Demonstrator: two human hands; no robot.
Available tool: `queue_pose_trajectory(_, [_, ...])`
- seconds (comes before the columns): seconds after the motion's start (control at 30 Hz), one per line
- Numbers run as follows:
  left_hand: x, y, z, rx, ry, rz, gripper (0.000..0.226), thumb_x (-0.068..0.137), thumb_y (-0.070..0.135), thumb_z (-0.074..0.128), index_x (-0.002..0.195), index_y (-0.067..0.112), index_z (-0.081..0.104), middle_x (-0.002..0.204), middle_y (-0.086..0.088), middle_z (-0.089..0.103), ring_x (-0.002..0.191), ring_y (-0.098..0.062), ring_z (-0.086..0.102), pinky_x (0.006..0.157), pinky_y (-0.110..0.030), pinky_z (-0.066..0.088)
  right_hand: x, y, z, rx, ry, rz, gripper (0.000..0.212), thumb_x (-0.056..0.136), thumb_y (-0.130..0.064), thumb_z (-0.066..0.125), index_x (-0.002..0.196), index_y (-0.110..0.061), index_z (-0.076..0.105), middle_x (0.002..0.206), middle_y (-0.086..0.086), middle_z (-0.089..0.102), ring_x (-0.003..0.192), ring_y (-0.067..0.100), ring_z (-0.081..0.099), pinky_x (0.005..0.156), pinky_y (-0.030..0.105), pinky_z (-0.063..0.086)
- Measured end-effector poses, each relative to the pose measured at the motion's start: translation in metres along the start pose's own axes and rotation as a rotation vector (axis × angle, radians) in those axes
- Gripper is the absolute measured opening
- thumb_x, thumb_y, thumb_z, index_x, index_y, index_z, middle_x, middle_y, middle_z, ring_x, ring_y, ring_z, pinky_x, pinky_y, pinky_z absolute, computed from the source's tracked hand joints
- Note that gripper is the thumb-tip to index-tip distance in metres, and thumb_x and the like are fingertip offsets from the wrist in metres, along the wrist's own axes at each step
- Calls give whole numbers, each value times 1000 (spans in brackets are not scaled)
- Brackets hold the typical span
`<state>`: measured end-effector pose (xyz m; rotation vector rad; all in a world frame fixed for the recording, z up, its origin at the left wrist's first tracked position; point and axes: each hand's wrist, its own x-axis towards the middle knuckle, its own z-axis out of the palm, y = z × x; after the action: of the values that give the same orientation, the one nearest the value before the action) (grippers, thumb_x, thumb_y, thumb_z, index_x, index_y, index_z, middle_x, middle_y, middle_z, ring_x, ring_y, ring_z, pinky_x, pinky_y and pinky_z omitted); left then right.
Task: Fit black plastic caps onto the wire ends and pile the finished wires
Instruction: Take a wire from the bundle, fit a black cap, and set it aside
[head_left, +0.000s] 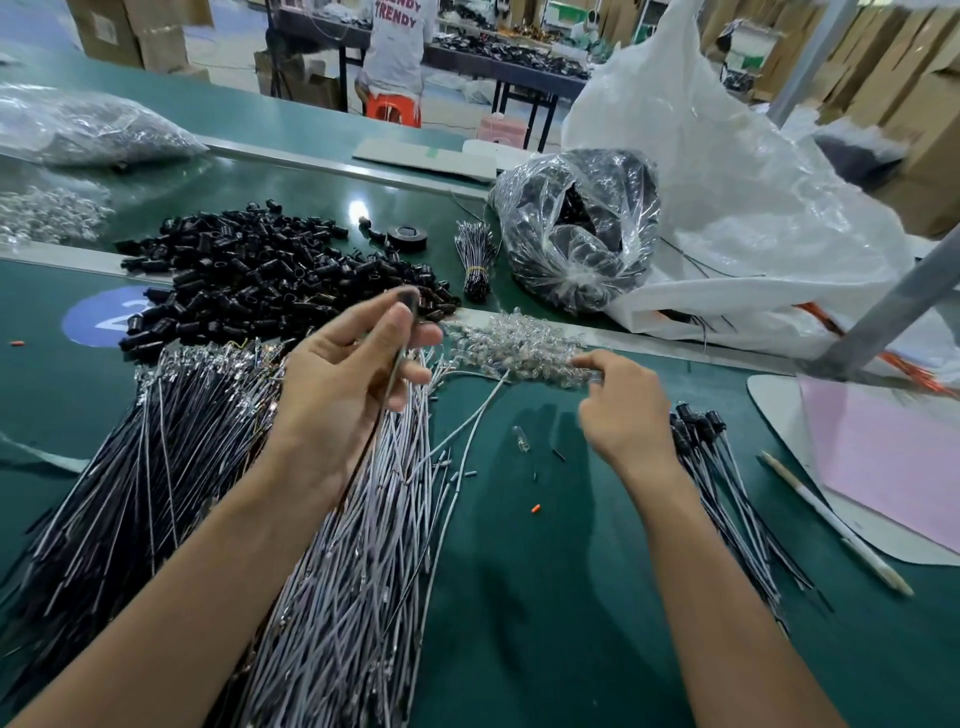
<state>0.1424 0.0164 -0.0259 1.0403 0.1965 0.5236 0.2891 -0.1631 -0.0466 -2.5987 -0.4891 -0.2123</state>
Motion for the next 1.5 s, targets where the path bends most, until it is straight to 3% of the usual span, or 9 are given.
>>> queue_pose_trajectory(0.13, [-2,-10,3,213,-51,-102,36,69,23,69,101,9,66,80,-8,76,51,-10,64,43,-15,45,21,9,14,-112,-133,-13,24,91,-10,60,114,-15,67,108,10,69,111,28,57,93,37,49])
queue_pose_trajectory(0.3, [-7,-22,9,365,-134,-129,33,70,19,75,98,4,66,84,-11,76,56,-16,68,43,-17,45,18,12,15,-87,-21,-50,14,90,-8,63,101,-9,72,99,10,73,101,27,62,87,39,50])
queue_pose_trajectory(0.37, [-6,-25,9,428,-153,-121,24,76,12,76,98,7,67,83,-9,76,59,-17,70,44,-17,45,8,9,8,64,18,-101,13,89,-5,64,97,-10,73,95,7,73,91,21,66,86,35,51])
queue_pose_trajectory(0.47, [-6,-29,10,492,-164,-100,17,79,9,76,94,9,69,80,-9,76,59,-19,71,42,-16,44,-16,-5,-6,443,-34,-207,24,89,0,64,84,-22,71,77,-7,71,70,5,67,70,21,52])
queue_pose_trajectory(0.57, [-6,-32,11,472,-154,-97,13,78,6,76,89,9,69,78,-9,76,61,-22,73,41,-18,44,-36,-17,-19,639,-111,-351,23,91,0,63,86,-21,71,74,-10,70,65,6,68,64,16,51])
queue_pose_trajectory(0.87, [-4,-36,7,592,-212,-26,16,78,1,77,85,16,75,74,-4,76,65,-22,74,44,-18,46,-40,-22,-20,591,-161,-392,25,84,4,69,88,-20,74,77,-6,72,67,10,66,71,33,56])
queue_pose_trajectory(1.0, [-3,-37,6,618,-247,-28,19,78,0,76,87,17,76,73,-3,76,66,-18,74,46,-17,49,-38,-18,-17,632,-213,-358,31,83,2,71,79,-27,65,68,-13,69,63,7,66,66,24,54])
queue_pose_trajectory(1.27, [-3,-37,5,590,-314,-25,17,79,-4,74,90,8,74,73,-10,75,66,-20,73,58,-22,57,-38,-13,-14,734,-308,-355,22,81,7,71,80,-15,67,64,-2,70,58,9,65,59,15,48])
queue_pose_trajectory(1.5, [-5,-39,5,620,-354,-34,23,79,-6,72,83,16,73,67,-7,74,63,-18,73,62,-23,58,-37,-7,-20,646,-342,-418,22,78,10,71,71,-10,68,64,12,68,54,13,60,57,32,51])
